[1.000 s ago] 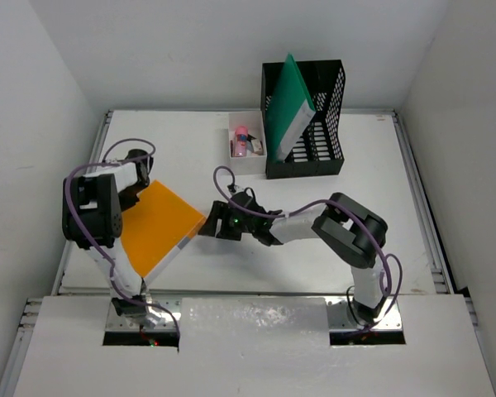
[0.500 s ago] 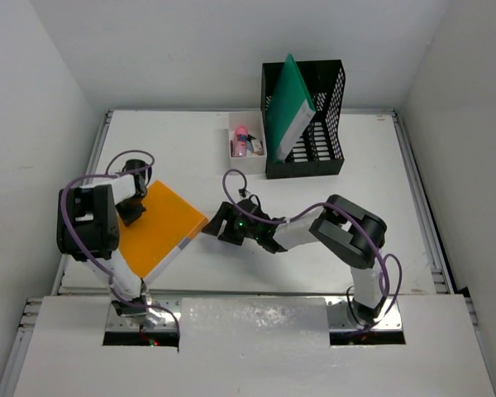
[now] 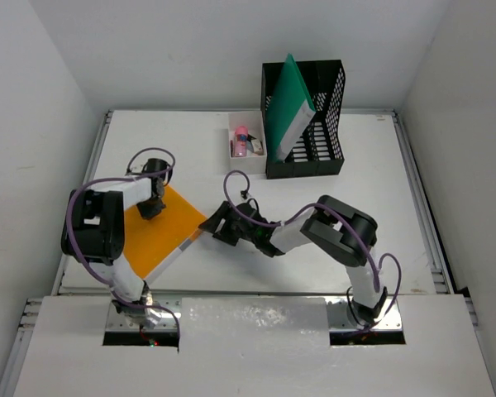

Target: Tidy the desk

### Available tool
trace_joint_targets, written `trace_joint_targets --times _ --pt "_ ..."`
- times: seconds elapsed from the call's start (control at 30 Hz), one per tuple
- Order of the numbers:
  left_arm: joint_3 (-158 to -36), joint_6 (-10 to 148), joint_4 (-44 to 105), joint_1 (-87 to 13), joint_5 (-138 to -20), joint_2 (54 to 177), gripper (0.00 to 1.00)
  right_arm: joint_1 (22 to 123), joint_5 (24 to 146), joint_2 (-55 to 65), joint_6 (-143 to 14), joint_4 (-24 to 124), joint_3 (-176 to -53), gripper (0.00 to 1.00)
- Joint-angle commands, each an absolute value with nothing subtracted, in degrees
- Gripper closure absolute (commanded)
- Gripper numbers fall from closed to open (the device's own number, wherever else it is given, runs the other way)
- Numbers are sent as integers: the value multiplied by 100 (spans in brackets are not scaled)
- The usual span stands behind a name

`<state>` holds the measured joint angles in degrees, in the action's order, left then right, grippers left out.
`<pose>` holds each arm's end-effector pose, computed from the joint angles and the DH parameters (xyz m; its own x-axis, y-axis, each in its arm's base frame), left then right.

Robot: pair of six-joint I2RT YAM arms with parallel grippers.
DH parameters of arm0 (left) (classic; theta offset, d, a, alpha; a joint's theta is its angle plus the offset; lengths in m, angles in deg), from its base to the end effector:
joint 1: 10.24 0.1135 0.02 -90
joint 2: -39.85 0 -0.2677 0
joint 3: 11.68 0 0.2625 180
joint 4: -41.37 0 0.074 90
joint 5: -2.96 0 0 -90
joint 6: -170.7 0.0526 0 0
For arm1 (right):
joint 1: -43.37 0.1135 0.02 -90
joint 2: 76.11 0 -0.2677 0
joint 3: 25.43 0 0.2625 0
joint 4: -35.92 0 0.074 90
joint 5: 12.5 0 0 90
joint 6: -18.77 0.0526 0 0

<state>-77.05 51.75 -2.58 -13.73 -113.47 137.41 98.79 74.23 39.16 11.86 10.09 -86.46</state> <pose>0.3072 0.0047 0.1215 -0.8229 -0.3841 -0.4188 -0.5145 0.8164 0.2622 0.2289 0.3268 0.0824 -0.8202 0.5564 -0.1328 0.1726 0.4620 0.8699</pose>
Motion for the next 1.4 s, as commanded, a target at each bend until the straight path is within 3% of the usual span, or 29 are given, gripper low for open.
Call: trace_joint_targets --times 0.0,0.47,0.87,0.97,1.0,1.03,1.17,1.27,1.3,1.37 --pt "-7551 4879 -321 -1437 -10407 14171 100 10041 7109 4412 1166 898 -8909 35" --pt "-7955 5328 -533 -1428 -10532 14312 100 10199 7021 5335 1052 -225 -9727 50" --pt "-8175 5609 -559 -1419 -10391 14110 100 10199 7723 5898 515 -1212 -10632 65" --pt "-8272 5635 -638 -1419 -10330 13987 100 10199 8004 5933 200 -1256 -10860 77" --pt "-8307 5627 -673 -1419 -10278 13908 100 10199 8057 5899 94 -1256 -10878 84" --pt "-8394 5618 -734 -1419 -10242 13838 100 10199 8110 5759 -151 -1187 -10844 100" --pt "-8947 5653 -1111 -1419 -10486 13329 100 10182 8225 4925 -1012 -713 -10275 100" --pt "-10036 5767 -1918 -1419 -10785 12934 98 10182 8085 3932 -2075 279 -9983 100" --pt "-10709 5793 -2060 -1411 -10848 12836 88 10182 8049 3695 -2539 778 -9939 100" --pt "-11363 5846 -2376 -1411 -10927 12565 79 10182 7936 3064 -3120 1464 -9877 100"
